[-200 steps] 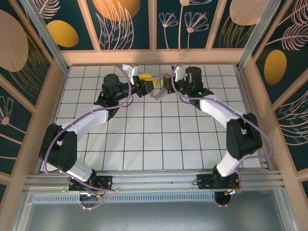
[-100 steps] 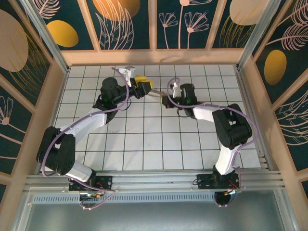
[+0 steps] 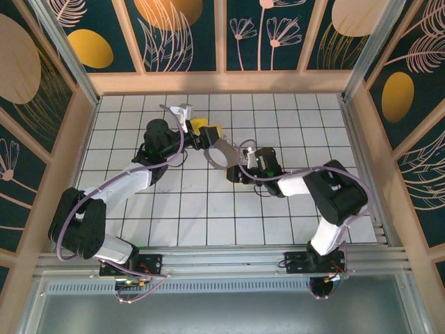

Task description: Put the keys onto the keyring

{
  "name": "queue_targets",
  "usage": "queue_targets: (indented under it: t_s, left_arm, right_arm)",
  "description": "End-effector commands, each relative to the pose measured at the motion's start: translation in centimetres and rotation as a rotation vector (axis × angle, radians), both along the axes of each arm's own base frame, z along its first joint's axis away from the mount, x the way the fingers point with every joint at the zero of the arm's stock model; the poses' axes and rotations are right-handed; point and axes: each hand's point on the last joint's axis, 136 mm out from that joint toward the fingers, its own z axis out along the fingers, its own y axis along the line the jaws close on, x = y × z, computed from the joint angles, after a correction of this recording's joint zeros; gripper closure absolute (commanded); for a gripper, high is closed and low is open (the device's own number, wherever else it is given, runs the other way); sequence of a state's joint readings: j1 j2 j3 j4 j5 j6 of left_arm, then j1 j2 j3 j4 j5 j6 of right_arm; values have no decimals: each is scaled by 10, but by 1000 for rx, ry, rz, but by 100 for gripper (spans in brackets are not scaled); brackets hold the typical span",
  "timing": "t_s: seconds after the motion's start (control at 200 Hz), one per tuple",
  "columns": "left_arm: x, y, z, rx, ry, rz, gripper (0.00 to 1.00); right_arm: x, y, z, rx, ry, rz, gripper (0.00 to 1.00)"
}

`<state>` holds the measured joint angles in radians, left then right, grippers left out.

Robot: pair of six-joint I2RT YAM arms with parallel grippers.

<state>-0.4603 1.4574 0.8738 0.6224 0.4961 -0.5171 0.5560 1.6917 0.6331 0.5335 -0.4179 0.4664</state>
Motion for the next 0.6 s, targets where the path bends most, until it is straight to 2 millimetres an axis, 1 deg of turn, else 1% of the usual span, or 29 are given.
queue_targets:
  t_s: [0.0, 0.02, 0.025, 0.035, 0.045, 0.075, 0.085, 0.14, 0.175, 0.185, 0.195, 0.2, 0.21, 0.245, 0.275, 0.285, 0.31, 0.315, 0.33, 0.335, 0.345, 0.38, 0.385, 0.41, 0.435, 0.44, 0.496, 0.526, 0.596]
  left_arm:
    - [0, 13, 6, 11, -19, 65, 1]
    - [1, 15, 6, 15, -20, 80, 1]
    - [1, 16, 5, 16, -18, 84, 1]
    - [2, 17, 5, 19, -18, 94, 1]
    - [2, 18, 4, 24, -17, 104, 1]
    - [5, 24, 2, 37, -15, 142, 1]
    - [6, 26, 2, 40, -16, 155, 1]
    - [13, 42, -2, 63, -19, 257, 1]
    - [17, 56, -4, 72, -29, 340, 1]
    - [17, 59, -4, 74, -35, 357, 1]
    - [18, 63, -4, 78, -40, 379, 1]
    - [18, 65, -3, 78, -46, 389, 1]
    - [18, 69, -3, 80, -54, 408, 1]
    - [19, 84, -2, 88, -89, 487, 1]
    - [17, 97, -2, 94, -122, 553, 1]
    - [16, 102, -3, 96, -134, 576, 1]
    - [13, 115, 0, 100, -172, 635, 1]
    - [13, 117, 2, 100, -183, 646, 1]
    - [11, 124, 0, 108, -200, 676, 1]
    - [10, 126, 0, 111, -206, 686, 1]
    - [9, 130, 0, 116, -220, 705, 1]
    - [4, 144, 0, 143, -268, 757, 1]
    - [4, 145, 0, 149, -274, 764, 1]
    - [2, 155, -3, 175, -293, 802, 1]
    - [1, 165, -6, 197, -296, 841, 1]
    - [1, 168, -7, 202, -295, 851, 1]
    - [1, 192, -16, 239, -278, 920, 1]
    - [-1, 205, -20, 252, -271, 956, 1]
    - [-9, 235, -32, 296, -272, 1053, 1]
  right_arm:
    - [0, -15, 45, 9, -94, -62, 9]
    - [0, -18, 52, 4, -109, -68, 6]
    - [3, -23, 55, 4, -116, -84, 5]
    - [2, -24, 56, 1, -115, -85, 4]
    - [6, -31, 63, -1, -129, -108, 3]
    - [8, -39, 74, -7, -151, -131, 2]
    - [10, -44, 81, -10, -167, -149, 1]
    - [19, -66, 105, -36, -223, -231, 1]
    - [26, -82, 119, -61, -266, -298, 1]
    - [27, -85, 121, -66, -270, -309, 1]
    - [29, -92, 128, -75, -289, -338, 1]
    - [29, -92, 128, -75, -289, -338, 1]
    - [32, -101, 133, -85, -303, -369, 1]
    - [38, -119, 144, -100, -330, -438, 1]
    - [42, -131, 152, -104, -348, -484, 1]
    - [45, -140, 157, -111, -359, -517, 1]
    - [47, -150, 162, -118, -375, -553, 1]
    - [49, -156, 163, -128, -379, -580, 1]
    - [51, -162, 166, -133, -386, -604, 1]
    - [52, -168, 168, -141, -390, -628, 1]
    - [53, -170, 168, -144, -393, -639, 1]
    - [58, -191, 173, -166, -405, -715, 1]
    - [58, -191, 173, -166, -405, -715, 1]
    - [63, -206, 174, -183, -413, -780, 1]
    - [64, -216, 173, -200, -422, -820, 1]
    - [65, -221, 173, -207, -430, -840, 1]
    - [67, -240, 175, -240, -486, -925, 1]
    - [65, -253, 169, -268, -510, -990, 1]
    - [62, -271, 163, -329, -545, -1050, 1]
